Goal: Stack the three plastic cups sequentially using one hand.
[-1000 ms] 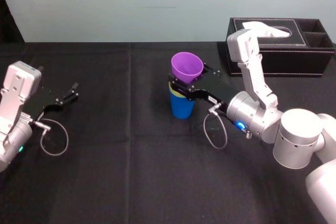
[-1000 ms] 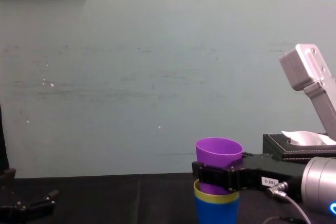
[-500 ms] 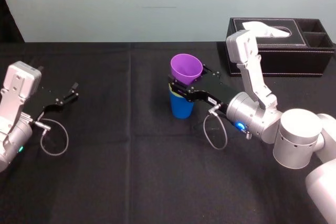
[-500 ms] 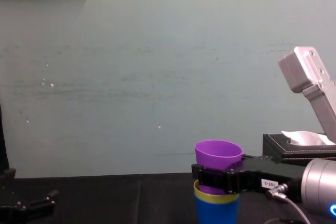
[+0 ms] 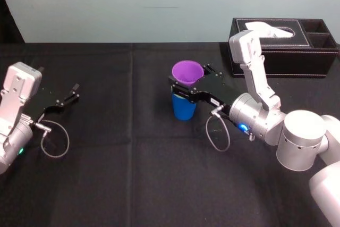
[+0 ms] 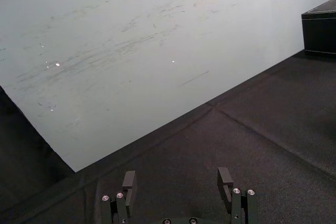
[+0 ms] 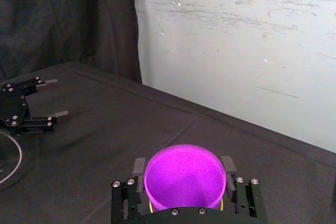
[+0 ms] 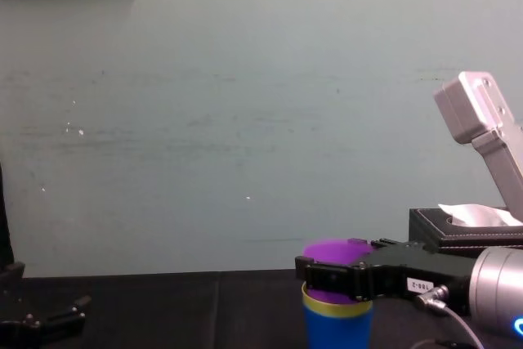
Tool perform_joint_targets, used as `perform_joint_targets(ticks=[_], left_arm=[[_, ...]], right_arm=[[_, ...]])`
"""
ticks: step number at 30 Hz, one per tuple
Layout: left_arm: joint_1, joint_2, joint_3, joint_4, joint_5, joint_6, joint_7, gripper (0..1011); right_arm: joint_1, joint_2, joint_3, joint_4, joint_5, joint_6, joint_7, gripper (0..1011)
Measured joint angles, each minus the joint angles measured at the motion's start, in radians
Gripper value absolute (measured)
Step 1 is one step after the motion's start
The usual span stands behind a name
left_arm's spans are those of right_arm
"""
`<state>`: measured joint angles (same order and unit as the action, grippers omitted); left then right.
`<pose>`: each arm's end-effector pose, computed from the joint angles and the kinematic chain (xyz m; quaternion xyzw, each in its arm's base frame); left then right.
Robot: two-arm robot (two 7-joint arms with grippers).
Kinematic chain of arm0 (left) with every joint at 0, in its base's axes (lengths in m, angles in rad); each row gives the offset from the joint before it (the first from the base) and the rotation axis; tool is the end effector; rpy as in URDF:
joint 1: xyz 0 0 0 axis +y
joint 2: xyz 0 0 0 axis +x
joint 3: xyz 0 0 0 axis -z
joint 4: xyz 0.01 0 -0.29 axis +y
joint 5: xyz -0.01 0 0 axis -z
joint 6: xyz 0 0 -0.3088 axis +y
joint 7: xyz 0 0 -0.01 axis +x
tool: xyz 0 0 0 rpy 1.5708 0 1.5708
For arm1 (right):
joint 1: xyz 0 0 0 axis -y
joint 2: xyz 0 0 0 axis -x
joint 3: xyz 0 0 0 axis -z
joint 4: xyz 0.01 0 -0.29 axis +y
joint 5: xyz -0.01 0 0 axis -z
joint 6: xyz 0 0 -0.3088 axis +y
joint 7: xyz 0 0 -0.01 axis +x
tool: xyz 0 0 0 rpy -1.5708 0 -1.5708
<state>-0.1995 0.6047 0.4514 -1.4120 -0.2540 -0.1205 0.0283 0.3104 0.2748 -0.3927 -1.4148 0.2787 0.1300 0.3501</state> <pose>0.3581 0.0827 -0.3023 0.1415 -0.1324 0.5799 0.7913 0.3975 0.0242 -0.2622 -0.0622 0.0029 -0.4342 0.8987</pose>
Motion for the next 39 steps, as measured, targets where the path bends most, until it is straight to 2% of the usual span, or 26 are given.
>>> perform_joint_targets(ticks=[6, 18, 26, 30, 39], left_arm=[[0.000, 0.000, 0.000, 0.000, 0.000, 0.000, 0.000, 1011], [0.000, 0.000, 0.000, 0.000, 0.000, 0.000, 0.000, 1011], [0.000, 0.000, 0.000, 0.000, 0.000, 0.000, 0.000, 1012], [0.000, 0.000, 0.000, 0.000, 0.000, 0.000, 0.000, 1011], [0.000, 0.000, 0.000, 0.000, 0.000, 0.000, 0.000, 1011]], right_arm=[[0.000, 0.000, 0.000, -0.001, 0.000, 0.000, 0.000, 1000], [-0.003, 0.001, 0.003, -0.005, 0.000, -0.002, -0.002, 1000], [-0.054, 0.008, 0.061, -0.044, -0.007, -0.015, -0.076, 1000], [-0.082, -0.004, 0.102, -0.055, -0.028, -0.007, -0.146, 1000], [-0.117, -0.020, 0.154, -0.051, -0.046, -0.004, -0.197, 1000]])
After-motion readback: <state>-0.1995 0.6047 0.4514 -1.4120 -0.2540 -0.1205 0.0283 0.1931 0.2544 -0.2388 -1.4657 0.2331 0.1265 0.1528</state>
